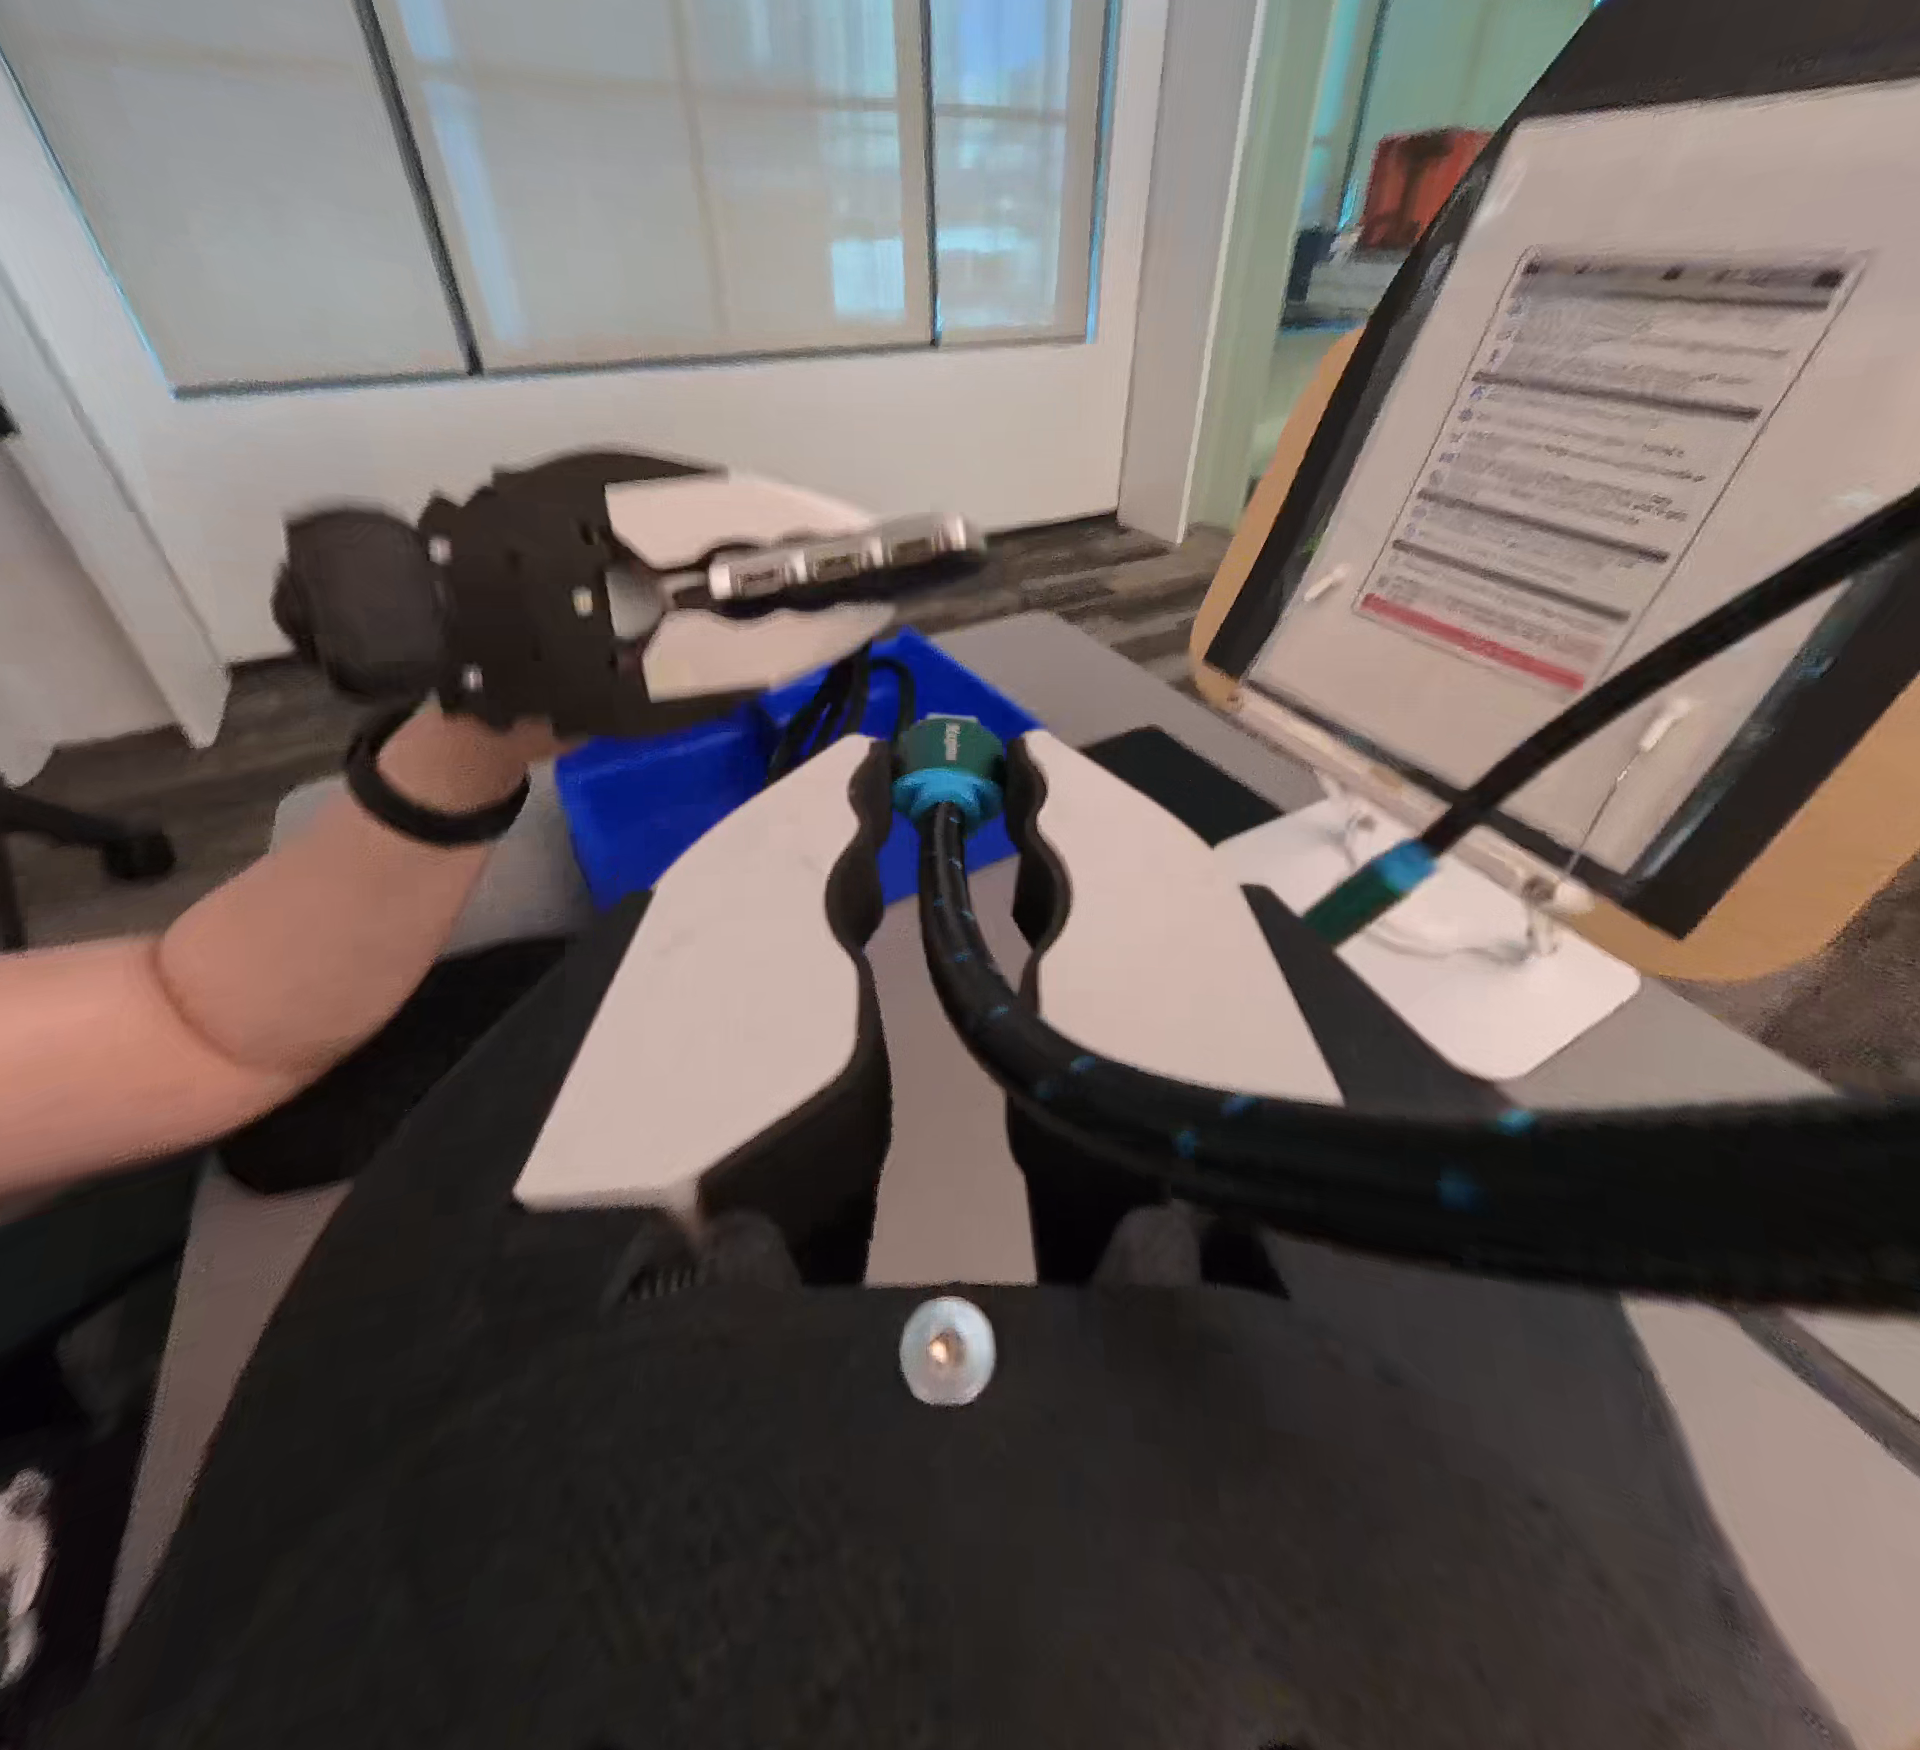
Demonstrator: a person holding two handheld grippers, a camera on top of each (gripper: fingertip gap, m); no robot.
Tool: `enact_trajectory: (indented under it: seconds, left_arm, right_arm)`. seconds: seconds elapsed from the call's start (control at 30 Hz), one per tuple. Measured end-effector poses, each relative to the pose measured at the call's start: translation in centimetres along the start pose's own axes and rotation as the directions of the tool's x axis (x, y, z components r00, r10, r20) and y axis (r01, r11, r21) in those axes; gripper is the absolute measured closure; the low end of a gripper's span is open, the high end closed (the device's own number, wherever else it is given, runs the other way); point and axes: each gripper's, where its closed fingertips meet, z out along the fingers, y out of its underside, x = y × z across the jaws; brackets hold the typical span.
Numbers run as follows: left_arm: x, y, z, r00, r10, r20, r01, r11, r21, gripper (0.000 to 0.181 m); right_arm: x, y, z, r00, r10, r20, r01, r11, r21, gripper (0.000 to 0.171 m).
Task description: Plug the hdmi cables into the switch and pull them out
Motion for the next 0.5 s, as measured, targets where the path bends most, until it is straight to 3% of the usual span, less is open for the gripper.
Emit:
enact_trajectory:
  seconds: [0.13, 0.27, 0.4, 0.5]
  left_arm:
    - [-0.2, -1.5, -1.4, 0.988, -0.124, -0.090, 0.132, 0.987, 0.090, 0.159]
    - [-0.2, -2.8, -2.5, 0.985, -0.129, -0.117, 0.145, 0.980, 0.138, 0.159]
    - [0.7, -3.8, -2.9, 0.982, -0.108, -0.153, 0.132, 0.979, 0.154, 0.159]
    - [1.7, -4.1, -2.7, 0.981, -0.078, -0.175, 0.105, 0.983, 0.148, 0.159]
  right_arm:
    - [1.3, 0.6, -2.7, 0.999, -0.039, 0.028, 0.042, 0.992, -0.119, 0.149]
    - [2.3, 1.6, -8.6, 0.991, -0.136, -0.016, 0.126, 0.950, -0.286, 0.149]
    - [2.4, 7.3, -16.6, 0.986, -0.158, 0.047, 0.158, 0.827, -0.540, 0.149]
    - [2.4, 10.6, -20.3, 0.993, -0.005, 0.121, 0.074, 0.819, -0.568, 0.150]
